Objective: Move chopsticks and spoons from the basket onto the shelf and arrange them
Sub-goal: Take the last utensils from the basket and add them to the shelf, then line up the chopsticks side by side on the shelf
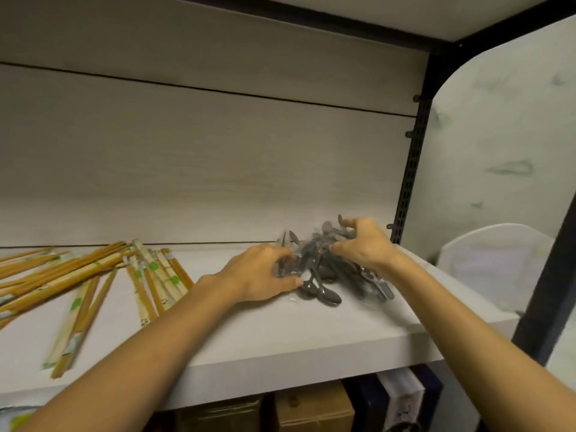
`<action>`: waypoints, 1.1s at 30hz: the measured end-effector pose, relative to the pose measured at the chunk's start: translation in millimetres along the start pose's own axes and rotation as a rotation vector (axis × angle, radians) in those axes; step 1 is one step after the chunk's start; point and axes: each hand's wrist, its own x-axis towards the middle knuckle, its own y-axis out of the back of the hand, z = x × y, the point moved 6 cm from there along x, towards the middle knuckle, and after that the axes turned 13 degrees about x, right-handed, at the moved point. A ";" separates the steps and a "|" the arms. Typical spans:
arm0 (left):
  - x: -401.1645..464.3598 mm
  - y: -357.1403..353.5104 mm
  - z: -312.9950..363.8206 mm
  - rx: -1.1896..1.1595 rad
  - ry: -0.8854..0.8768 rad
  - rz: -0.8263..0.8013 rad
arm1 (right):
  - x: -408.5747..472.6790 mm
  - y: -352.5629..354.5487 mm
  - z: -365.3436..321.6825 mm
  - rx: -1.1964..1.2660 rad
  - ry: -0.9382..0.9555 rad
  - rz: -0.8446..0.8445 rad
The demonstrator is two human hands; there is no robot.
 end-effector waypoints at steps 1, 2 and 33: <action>-1.5 0.3 1.5 -0.010 -0.020 -0.017 | 0.0 -0.9 0.6 -0.002 0.027 -0.029; -3.3 2.5 1.2 -0.009 -0.021 -0.009 | -0.7 -2.8 0.3 -0.018 0.063 -0.048; -307.3 103.3 -291.0 0.310 0.475 0.050 | -126.2 -270.6 -134.2 -0.514 0.471 -0.612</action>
